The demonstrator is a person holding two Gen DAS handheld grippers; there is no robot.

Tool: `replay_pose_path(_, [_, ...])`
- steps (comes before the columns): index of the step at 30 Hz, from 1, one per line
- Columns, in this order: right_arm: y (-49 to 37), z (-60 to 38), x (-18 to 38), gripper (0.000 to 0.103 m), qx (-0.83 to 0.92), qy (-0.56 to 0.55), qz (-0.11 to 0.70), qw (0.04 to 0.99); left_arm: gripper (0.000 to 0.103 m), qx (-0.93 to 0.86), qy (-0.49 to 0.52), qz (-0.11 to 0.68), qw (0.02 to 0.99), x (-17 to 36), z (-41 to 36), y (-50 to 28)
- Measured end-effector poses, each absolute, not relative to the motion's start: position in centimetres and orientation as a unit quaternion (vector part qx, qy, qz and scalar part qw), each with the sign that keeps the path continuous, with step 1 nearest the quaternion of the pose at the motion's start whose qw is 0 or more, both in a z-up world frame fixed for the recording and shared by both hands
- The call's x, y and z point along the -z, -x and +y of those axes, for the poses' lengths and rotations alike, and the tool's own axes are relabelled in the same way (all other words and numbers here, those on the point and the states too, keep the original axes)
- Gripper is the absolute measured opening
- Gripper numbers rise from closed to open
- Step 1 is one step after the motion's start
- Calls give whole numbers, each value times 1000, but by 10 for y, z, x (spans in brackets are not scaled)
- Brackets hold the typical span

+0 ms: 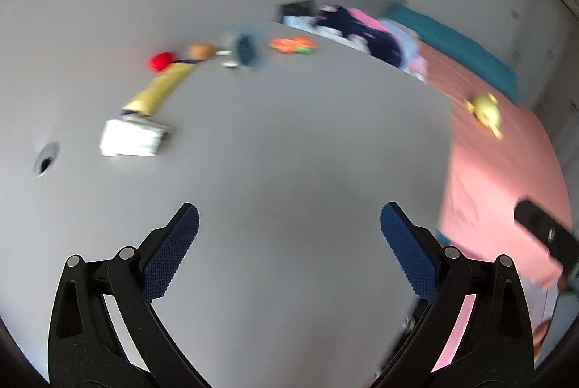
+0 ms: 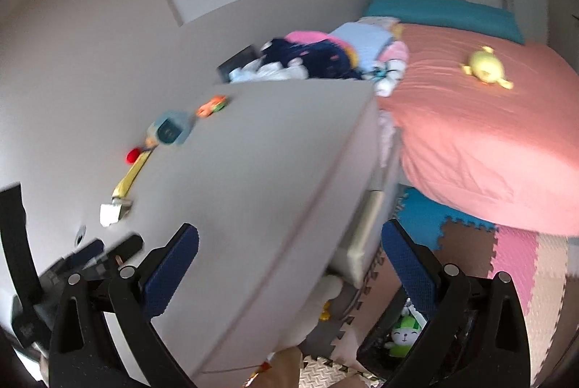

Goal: Collect trash
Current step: 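Move both open tools back over the desk, then grasp the folded paper note with the left tool while the right tool grasps the yellow wrapper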

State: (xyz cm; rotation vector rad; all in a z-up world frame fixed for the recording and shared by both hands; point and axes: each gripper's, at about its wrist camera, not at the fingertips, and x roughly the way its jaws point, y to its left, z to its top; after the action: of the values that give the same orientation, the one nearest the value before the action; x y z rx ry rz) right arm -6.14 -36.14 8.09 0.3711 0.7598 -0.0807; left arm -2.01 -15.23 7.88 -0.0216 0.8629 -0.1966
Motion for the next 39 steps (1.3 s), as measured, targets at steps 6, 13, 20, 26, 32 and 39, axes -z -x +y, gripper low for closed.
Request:
replay_pose_path(6, [20,-320,-78,101,5,-161,387,908,97,53,53,431,899,-75,-104,-8])
replay_pose_path(13, [-24,-283,-81,101,-20,-138,399,906,97,7,100,450,887,-62,-60,-50])
replay_pose_path(20, [-65,-255,-84,101,-39,-120,406,905,89,-37,182,472,862,-45,-27,-87])
replay_pose_path(26, [-94,-225,-81,101,-60,-104,414,902,48,-33,214,486,847,-31,-8,-108])
replay_pose_path(32, [-118,-191,-74,101,-74,-100,424,897,42,-18,206,478,854,-31,11,-106])
replay_pose_path(39, [-157,-135,-62,101,-92,-87,438,890,40,-20,183,463,867,-40,49,-99])
